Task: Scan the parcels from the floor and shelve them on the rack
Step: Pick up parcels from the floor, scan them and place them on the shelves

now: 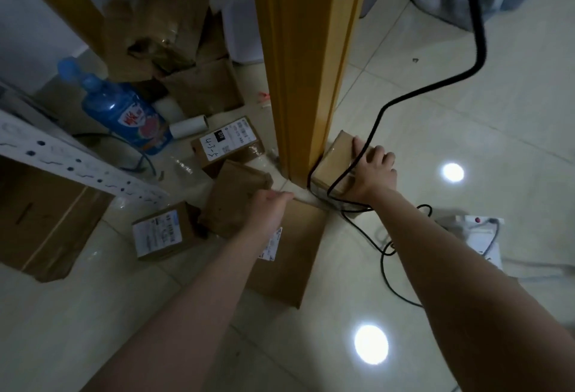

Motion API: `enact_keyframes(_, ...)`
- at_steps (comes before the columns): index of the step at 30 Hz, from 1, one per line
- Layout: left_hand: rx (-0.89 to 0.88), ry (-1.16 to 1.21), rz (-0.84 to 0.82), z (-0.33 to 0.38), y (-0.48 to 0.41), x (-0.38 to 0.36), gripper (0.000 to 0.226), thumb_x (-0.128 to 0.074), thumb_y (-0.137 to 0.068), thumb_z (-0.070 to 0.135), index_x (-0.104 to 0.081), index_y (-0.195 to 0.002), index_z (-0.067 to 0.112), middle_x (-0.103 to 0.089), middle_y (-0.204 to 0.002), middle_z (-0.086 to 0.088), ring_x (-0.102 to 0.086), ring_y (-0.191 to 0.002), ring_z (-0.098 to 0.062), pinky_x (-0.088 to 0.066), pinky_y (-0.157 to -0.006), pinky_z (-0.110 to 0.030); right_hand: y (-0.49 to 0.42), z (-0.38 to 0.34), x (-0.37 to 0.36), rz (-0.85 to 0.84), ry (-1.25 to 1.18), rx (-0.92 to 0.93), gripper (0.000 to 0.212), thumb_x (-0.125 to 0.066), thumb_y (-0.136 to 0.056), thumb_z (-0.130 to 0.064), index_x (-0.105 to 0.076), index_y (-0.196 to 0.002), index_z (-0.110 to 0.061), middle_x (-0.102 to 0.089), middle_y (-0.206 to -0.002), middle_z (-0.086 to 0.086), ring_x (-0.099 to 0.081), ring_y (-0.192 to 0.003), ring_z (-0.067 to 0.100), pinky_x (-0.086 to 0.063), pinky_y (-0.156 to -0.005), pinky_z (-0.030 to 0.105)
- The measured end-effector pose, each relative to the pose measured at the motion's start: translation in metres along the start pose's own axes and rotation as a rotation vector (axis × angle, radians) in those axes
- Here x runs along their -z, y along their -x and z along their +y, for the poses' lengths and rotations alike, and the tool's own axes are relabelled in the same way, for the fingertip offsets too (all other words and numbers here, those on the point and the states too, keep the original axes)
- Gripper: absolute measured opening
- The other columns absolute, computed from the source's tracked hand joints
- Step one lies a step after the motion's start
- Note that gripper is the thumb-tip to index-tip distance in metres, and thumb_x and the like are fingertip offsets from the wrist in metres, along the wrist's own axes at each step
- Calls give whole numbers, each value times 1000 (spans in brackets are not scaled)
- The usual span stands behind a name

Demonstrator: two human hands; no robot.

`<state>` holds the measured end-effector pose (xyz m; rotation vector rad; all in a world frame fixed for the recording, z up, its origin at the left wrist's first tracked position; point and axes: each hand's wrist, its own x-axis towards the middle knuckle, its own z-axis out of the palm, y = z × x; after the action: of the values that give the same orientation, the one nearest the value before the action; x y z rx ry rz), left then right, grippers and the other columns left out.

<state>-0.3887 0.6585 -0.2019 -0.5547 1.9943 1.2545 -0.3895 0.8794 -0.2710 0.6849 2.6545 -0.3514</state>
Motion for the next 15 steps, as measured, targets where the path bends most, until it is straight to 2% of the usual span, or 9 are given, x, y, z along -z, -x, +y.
enact_keyframes(2, 30, 23, -13, -6, 6, 0, 19, -63, -97, 27, -55, -111, 17, -60, -106, -3, -60, -94, -15, -53, -79, -31, 15, 8, 4, 19, -174, -53, 143, -85, -46, -65, 7, -152, -36, -21, -140, 15, -23, -130, 40, -42, -103, 52)
enact_keyframes(4, 85, 24, -22, -10, 21, 2, 29, -62, -98, 28, -53, -122, 14, -58, -108, -3, -58, -94, -16, -51, -73, -29, 41, 18, 12, 104, -374, -187, 142, -89, -46, -55, 3, -152, -37, -24, -139, 15, -23, -128, 39, -41, -101, 51)
enact_keyframes(7, 141, -3, -16, -4, 57, 6, 41, -65, -96, 34, -51, -130, 16, -58, -110, -2, -60, -101, -20, -55, -90, -39, 84, 30, 39, 255, -542, -328, 138, -89, -52, -50, 1, -154, -33, -25, -141, 19, -25, -129, 41, -33, -105, 52)
enact_keyframes(9, 160, -4, -20, 7, 87, 9, 31, -67, -95, 33, -57, -118, 15, -58, -101, -1, -61, -99, -20, -55, -95, -44, 113, 34, 67, 291, -600, -398, 138, -87, -51, -52, 2, -155, -31, -25, -141, 21, -26, -129, 43, -32, -108, 55)
enact_keyframes(11, 158, -16, -23, 23, 123, 11, 16, -65, -96, 28, -58, -90, 15, -56, -88, 0, -60, -92, -22, -55, -96, -46, 141, 36, 96, 325, -659, -450, 139, -82, -47, -56, 2, -155, -32, -26, -140, 23, -26, -129, 43, -30, -109, 56)
enact_keyframes(13, 161, -21, -39, 44, 160, 12, 26, -65, -97, 26, -51, -76, 19, -55, -82, 0, -60, -90, -24, -54, -96, -46, 171, 37, 129, 370, -733, -521, 138, -77, -44, -60, 1, -155, -33, -26, -140, 23, -26, -128, 43, -32, -108, 57)
enact_keyframes(15, 162, -10, -67, 68, 197, 12, 27, -64, -97, 25, -48, -75, 21, -53, -81, 0, -59, -91, -25, -53, -99, -48, 201, 37, 162, 395, -817, -629, 135, -82, -50, -52, 0, -156, -31, -25, -142, 23, -25, -130, 43, -33, -108, 56)
